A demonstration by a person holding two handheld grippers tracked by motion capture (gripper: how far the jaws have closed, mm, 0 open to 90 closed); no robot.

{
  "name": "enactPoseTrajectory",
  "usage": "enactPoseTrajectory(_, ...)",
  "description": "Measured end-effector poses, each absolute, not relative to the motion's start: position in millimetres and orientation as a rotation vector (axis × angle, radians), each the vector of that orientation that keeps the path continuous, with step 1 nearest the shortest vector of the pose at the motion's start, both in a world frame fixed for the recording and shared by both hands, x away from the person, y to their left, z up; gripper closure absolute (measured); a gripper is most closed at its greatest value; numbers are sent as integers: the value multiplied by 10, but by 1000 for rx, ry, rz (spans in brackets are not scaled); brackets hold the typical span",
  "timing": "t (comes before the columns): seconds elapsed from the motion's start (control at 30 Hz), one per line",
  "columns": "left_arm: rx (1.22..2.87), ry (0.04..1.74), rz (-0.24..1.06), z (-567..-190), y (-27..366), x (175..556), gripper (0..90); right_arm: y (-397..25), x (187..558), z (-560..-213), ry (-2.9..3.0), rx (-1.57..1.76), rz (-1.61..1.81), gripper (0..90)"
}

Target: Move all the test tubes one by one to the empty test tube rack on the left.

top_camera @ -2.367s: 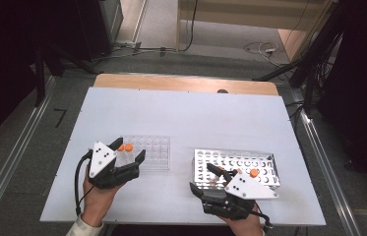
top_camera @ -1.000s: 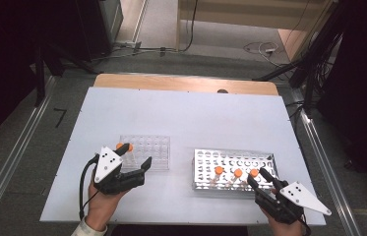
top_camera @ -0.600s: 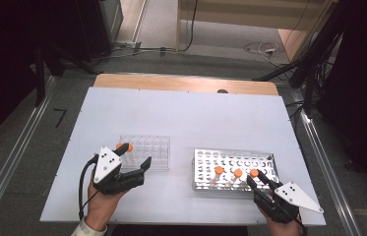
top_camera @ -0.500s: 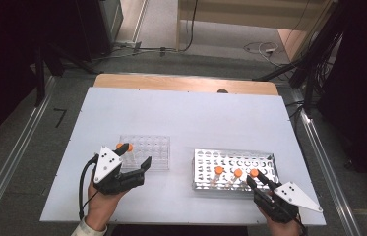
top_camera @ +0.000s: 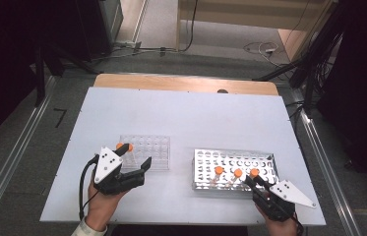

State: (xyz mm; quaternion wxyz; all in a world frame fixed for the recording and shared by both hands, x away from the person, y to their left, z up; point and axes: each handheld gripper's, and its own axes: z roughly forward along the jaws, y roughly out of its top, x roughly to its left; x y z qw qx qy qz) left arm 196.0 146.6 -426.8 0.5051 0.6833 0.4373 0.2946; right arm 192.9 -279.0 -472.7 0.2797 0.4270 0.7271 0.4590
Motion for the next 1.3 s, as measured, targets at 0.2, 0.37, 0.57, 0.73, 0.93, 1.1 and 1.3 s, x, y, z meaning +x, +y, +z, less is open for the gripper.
enactPoseTrajectory(0.2, 1647, 1057, 710, -4269, 1467, 1962, 202, -2791, 1923, -4681, 1938, 1145, 1237, 716)
enactPoseTrajectory(0.37, 1649, 1056, 711, -4270, 1462, 1962, 201, -2791, 1905, -4573, 1913, 1135, 1257, 719)
enactPoseTrajectory(0.57, 1647, 1058, 710, -4269, 1462, 1962, 202, -2800, 1897, -4386, 1877, 1127, 1291, 720)
enactPoseTrajectory(0.73, 1645, 1059, 712, -4267, 1462, 1959, 202, -2804, 1884, -4245, 1859, 1116, 1315, 721)
enactPoseTrajectory(0.93, 1644, 1060, 711, -4266, 1461, 1962, 202, -2768, 1877, -4107, 1854, 1098, 1326, 722)
enactPoseTrajectory(1.1, 1643, 1060, 710, -4265, 1454, 1966, 202, -2694, 1926, -3967, 1871, 1082, 1342, 722)
enactPoseTrajectory(1.3, 1644, 1059, 709, -4263, 1466, 1966, 202, -2515, 1980, -3836, 1887, 1022, 1380, 722)
